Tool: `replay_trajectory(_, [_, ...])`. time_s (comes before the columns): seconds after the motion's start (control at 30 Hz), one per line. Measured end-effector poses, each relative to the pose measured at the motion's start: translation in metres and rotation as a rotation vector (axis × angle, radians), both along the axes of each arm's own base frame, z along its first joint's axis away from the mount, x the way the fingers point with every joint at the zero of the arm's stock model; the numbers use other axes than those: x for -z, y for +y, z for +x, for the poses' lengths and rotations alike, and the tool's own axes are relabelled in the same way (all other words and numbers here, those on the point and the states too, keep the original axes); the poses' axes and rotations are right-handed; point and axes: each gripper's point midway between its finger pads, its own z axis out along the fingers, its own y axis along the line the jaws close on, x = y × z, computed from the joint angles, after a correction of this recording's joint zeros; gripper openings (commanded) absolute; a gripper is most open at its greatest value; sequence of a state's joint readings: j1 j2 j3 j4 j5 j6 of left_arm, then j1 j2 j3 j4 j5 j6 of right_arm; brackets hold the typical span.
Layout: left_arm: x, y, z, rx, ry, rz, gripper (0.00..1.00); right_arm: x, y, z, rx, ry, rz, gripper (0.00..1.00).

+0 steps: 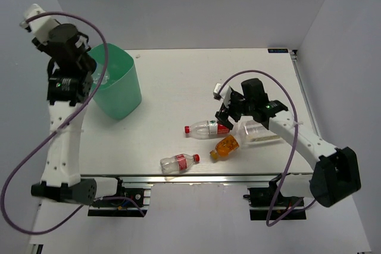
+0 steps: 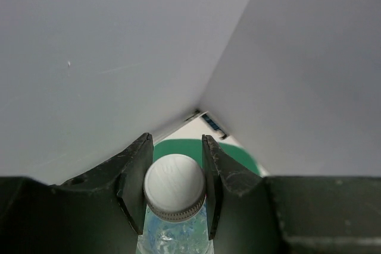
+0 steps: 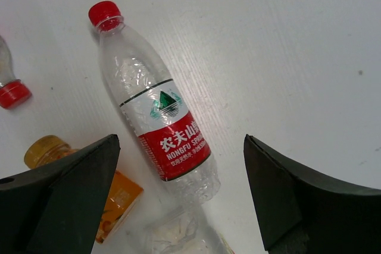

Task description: Put the plastic bottles in the bin

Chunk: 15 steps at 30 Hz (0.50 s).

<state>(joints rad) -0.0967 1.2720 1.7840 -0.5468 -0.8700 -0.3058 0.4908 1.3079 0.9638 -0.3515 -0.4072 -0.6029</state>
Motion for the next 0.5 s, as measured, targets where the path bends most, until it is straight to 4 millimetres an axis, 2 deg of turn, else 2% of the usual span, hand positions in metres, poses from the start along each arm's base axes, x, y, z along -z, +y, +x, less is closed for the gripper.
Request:
replay_trajectory(0.07, [0.026, 0.005, 0.019, -0.050, 0.071, 0.016, 0.11, -0.007, -0.002, 0.000, 0.009, -0.052, 0.013, 0.89])
replay_trajectory(0.1, [0.042, 0.006, 0.030, -0.064, 0.117, 0.025, 0.19, -0.009, -0.004, 0.001, 0.015, -0.069, 0.015, 0.89])
replay_trajectory(0.13, [0.058, 0.005, 0.042, -0.070, 0.162, 0.032, 0.41, -0.009, -0.005, 0.002, 0.021, -0.081, 0.012, 0.89])
replay_trajectory(0.2, [0.092, 0.004, 0.062, -0.069, 0.253, 0.046, 0.69, -0.006, -0.008, 0.003, 0.034, -0.086, 0.002, 0.90])
replay_trajectory(0.27, [0.116, 0.002, 0.073, -0.060, 0.325, 0.055, 0.98, -0.003, -0.011, 0.005, 0.050, -0.086, -0.014, 0.89])
replay_trajectory(0.37, [0.128, -0.002, 0.079, -0.038, 0.346, 0.042, 0.98, -0.002, -0.014, 0.008, 0.069, -0.094, -0.027, 0.89])
replay_trajectory(0.5, [0.119, -0.013, 0.078, 0.045, 0.316, 0.016, 0.98, -0.002, -0.016, 0.009, 0.079, -0.100, -0.034, 0.89])
